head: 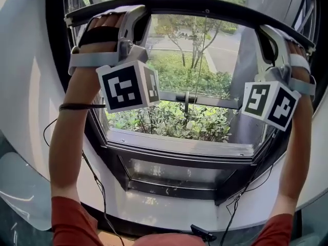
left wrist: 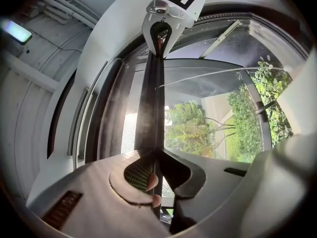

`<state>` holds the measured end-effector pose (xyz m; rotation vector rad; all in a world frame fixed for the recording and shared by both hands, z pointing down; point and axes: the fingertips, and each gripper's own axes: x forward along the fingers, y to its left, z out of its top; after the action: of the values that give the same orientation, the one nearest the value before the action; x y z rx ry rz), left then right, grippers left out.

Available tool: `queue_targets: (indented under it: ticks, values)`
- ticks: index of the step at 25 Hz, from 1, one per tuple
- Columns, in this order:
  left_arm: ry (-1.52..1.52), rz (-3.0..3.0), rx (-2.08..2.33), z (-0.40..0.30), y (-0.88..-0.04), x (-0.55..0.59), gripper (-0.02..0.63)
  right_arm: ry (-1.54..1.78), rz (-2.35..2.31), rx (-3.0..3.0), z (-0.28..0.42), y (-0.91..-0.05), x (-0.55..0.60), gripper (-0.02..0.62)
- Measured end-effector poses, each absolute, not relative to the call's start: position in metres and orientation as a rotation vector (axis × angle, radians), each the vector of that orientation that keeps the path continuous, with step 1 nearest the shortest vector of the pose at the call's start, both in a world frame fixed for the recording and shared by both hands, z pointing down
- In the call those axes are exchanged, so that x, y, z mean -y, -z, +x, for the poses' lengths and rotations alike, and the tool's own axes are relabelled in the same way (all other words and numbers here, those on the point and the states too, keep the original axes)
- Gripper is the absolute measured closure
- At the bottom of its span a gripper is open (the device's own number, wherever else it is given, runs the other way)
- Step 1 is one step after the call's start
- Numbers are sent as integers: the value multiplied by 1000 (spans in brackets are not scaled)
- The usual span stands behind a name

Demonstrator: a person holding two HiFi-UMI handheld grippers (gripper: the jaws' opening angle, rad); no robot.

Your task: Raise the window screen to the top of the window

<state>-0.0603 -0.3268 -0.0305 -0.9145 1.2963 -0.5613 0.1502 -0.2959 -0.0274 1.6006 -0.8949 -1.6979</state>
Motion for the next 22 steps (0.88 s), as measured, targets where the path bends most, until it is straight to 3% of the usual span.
queue_targets:
  ticks: [22]
  values:
    - [570, -816, -1341, -64, 153, 326, 558, 1707, 1607, 796, 146, 150, 294, 561]
